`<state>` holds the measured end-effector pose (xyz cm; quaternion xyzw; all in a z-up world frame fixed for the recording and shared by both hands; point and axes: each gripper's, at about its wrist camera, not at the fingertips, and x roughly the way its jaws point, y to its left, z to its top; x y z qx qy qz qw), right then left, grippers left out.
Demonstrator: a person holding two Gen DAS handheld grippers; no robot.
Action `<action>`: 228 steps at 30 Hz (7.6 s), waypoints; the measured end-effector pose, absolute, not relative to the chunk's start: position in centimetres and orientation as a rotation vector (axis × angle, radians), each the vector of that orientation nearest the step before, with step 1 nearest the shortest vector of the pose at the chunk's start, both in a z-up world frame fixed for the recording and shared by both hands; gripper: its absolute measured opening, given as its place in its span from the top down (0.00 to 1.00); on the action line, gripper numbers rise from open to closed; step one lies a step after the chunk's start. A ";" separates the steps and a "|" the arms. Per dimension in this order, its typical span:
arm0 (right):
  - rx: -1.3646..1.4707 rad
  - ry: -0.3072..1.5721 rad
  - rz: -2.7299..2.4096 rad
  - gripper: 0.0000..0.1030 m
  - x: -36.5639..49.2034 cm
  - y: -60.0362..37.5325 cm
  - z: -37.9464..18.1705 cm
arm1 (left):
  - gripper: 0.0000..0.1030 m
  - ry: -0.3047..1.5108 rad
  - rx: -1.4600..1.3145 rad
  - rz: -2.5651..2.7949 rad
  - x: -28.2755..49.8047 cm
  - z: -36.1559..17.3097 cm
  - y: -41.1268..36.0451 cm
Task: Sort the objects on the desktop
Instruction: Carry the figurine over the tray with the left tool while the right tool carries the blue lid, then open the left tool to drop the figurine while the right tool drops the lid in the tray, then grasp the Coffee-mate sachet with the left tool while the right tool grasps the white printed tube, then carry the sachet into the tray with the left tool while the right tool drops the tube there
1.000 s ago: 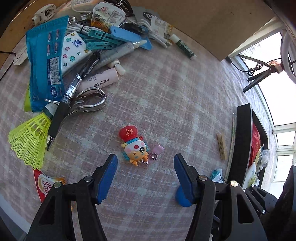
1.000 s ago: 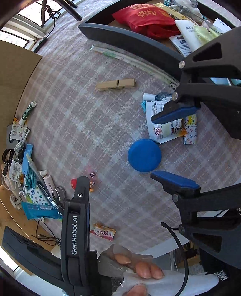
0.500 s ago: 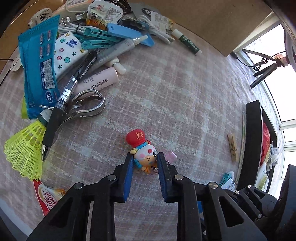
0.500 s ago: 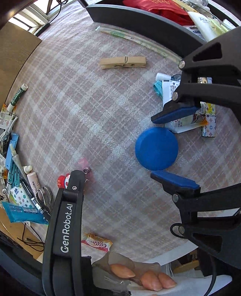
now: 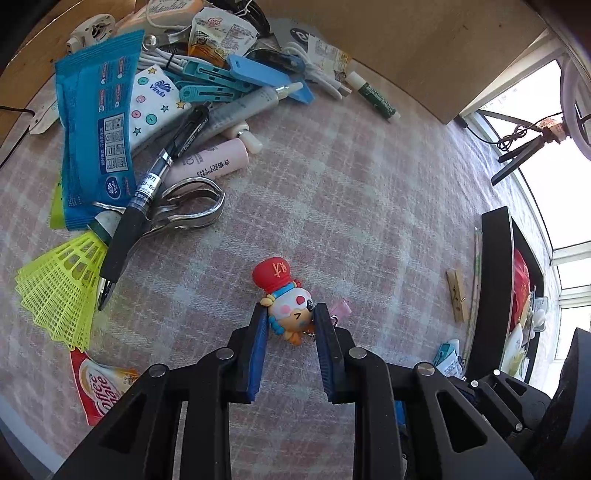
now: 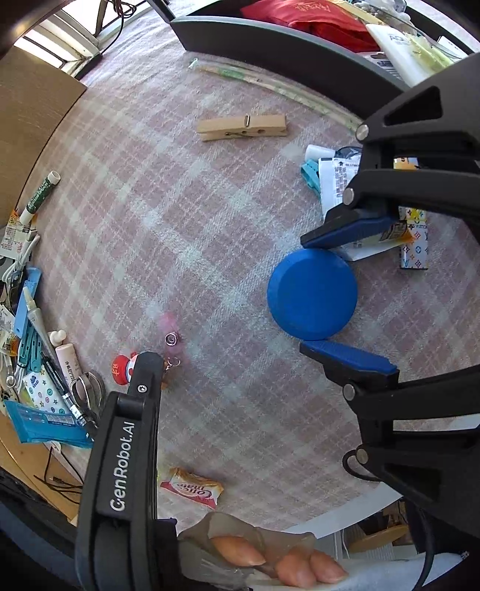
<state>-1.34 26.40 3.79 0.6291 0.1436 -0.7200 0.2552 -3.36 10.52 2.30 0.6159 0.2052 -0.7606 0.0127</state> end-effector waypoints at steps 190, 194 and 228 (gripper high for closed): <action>1.823 -0.163 -2.321 0.83 -1.2 49.2 11.6 | 0.97 0.181 2.036 -2.815 2.7 11.8 24.9; 1.856 -0.232 -2.378 0.83 -0.2 53.8 11.5 | 0.97 0.081 2.131 -2.880 3.6 12.2 30.6; 1.794 -0.254 -2.351 0.60 5.0 55.2 13.4 | 0.61 -0.016 2.212 -2.916 5.7 11.9 38.1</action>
